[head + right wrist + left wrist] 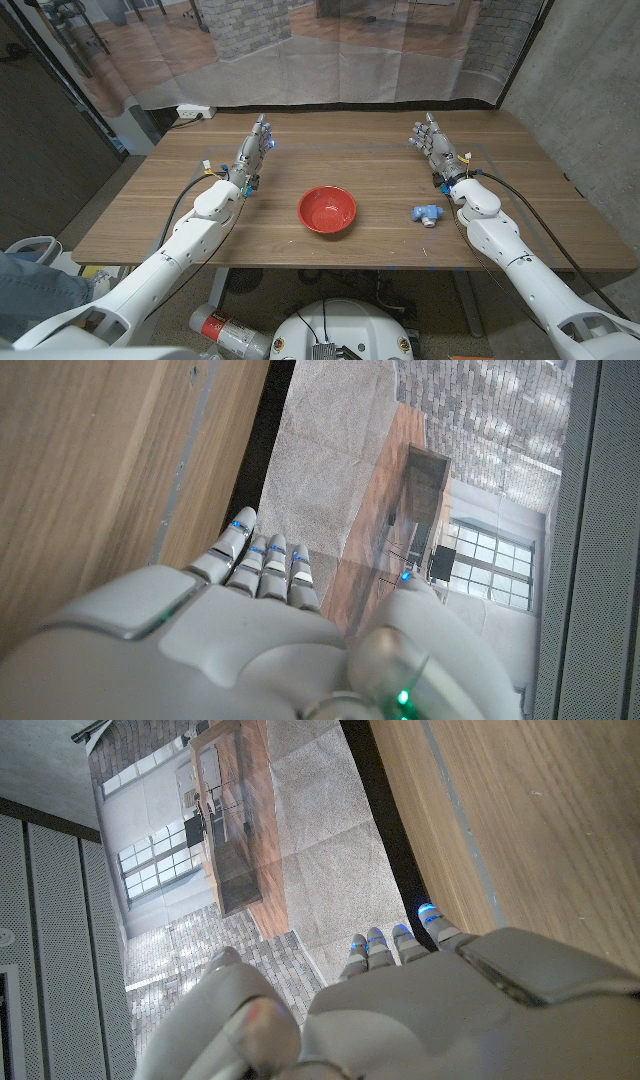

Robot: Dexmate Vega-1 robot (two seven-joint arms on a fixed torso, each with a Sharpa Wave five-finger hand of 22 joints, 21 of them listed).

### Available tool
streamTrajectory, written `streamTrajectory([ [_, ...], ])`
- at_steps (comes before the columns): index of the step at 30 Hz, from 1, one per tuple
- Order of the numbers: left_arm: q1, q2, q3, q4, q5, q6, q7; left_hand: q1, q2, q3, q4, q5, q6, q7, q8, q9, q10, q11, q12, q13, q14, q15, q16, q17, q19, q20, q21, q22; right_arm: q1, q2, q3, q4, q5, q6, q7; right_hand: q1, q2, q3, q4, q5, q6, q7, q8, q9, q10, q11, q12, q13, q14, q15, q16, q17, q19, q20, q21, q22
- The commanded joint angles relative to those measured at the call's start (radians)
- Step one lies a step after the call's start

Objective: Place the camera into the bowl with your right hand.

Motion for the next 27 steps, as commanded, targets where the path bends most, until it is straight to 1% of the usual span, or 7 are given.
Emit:
streamTrajectory([
  [1, 0.008, 0.017, -0.006, -0.03, 0.001, 0.02, 0.01, 0.012, 0.0, -0.003, 0.002, 0.003, 0.011, -0.003, 0.006, 0.001, 0.003, 0.001, 0.004, 0.003, 0.005, -0.001, 0.002, 0.003, -0.061, -0.031, -0.005, 0.003, -0.033, -0.001, 0.028, -0.031, -0.011, 0.025, 0.014, 0.013, 0.0, 0.002, -0.009, -0.004, 0.006, -0.011, 0.008, 0.0, 0.01, -0.006, 0.009, 0.0, 0.009, -0.003, 0.009, 0.002, 0.01, -0.046, -0.007, 0.004],
  [2, 0.008, 0.018, -0.006, -0.029, -0.002, 0.019, 0.003, 0.012, 0.0, -0.003, 0.002, 0.003, 0.011, -0.003, 0.006, 0.001, 0.004, 0.001, 0.004, 0.003, 0.005, -0.002, 0.002, 0.003, -0.062, -0.031, -0.006, 0.003, -0.035, -0.001, 0.029, -0.03, -0.009, 0.028, 0.018, 0.014, 0.0, 0.002, -0.01, -0.004, 0.006, -0.011, 0.008, 0.0, 0.008, -0.011, 0.009, 0.0, 0.009, -0.003, 0.008, 0.002, 0.01, -0.046, -0.008, 0.004],
  [5, 0.005, 0.021, -0.005, -0.027, -0.006, 0.022, -0.007, 0.013, 0.001, -0.003, 0.002, 0.003, 0.011, -0.002, 0.006, 0.002, 0.003, 0.003, 0.003, 0.003, 0.004, -0.002, 0.001, 0.003, -0.065, -0.03, -0.008, 0.003, -0.04, -0.001, 0.031, -0.031, -0.016, 0.04, 0.02, 0.015, 0.0, 0.002, -0.01, -0.005, 0.007, -0.013, 0.008, 0.0, 0.011, -0.008, 0.009, 0.0, 0.009, -0.004, 0.008, 0.003, 0.008, -0.046, -0.011, 0.004],
  [8, 0.004, 0.023, -0.004, -0.028, -0.004, 0.024, -0.008, 0.014, 0.003, -0.004, 0.002, 0.003, 0.012, 0.003, 0.005, 0.002, 0.002, 0.008, 0.002, 0.003, 0.004, 0.0, 0.0, 0.003, -0.064, -0.034, -0.01, 0.003, -0.048, -0.006, 0.035, -0.041, -0.02, 0.044, 0.022, 0.017, 0.001, 0.003, -0.012, -0.005, 0.007, -0.015, 0.009, -0.001, 0.012, -0.01, 0.009, -0.001, 0.008, -0.004, 0.007, 0.002, 0.008, -0.046, -0.013, 0.004],
  [13, 0.006, 0.027, -0.005, -0.038, 0.0, 0.03, 0.0, 0.016, 0.004, -0.004, 0.001, 0.003, 0.011, 0.004, 0.005, 0.002, 0.002, 0.008, 0.001, 0.003, 0.003, 0.001, -0.001, 0.003, -0.064, -0.04, -0.014, 0.003, -0.064, -0.012, 0.044, -0.061, -0.022, 0.051, 0.023, 0.019, 0.001, 0.003, -0.014, -0.005, 0.008, -0.017, 0.009, -0.001, 0.015, -0.016, 0.01, -0.001, 0.008, -0.006, 0.005, 0.002, 0.007, -0.045, -0.016, 0.004],
  [27, 0.01, 0.029, -0.011, -0.04, -0.007, 0.018, -0.011, 0.02, 0.009, -0.006, 0.001, 0.003, 0.019, 0.003, 0.006, 0.002, 0.006, 0.007, 0.001, 0.003, 0.003, 0.002, -0.002, 0.003, -0.064, -0.041, -0.021, 0.003, -0.105, -0.031, 0.063, -0.113, -0.021, 0.052, 0.026, 0.026, 0.007, 0.006, -0.019, -0.007, 0.006, -0.019, 0.008, -0.002, 0.02, -0.014, 0.01, -0.001, 0.013, -0.007, 0.005, 0.003, 0.016, -0.045, -0.022, 0.004],
])
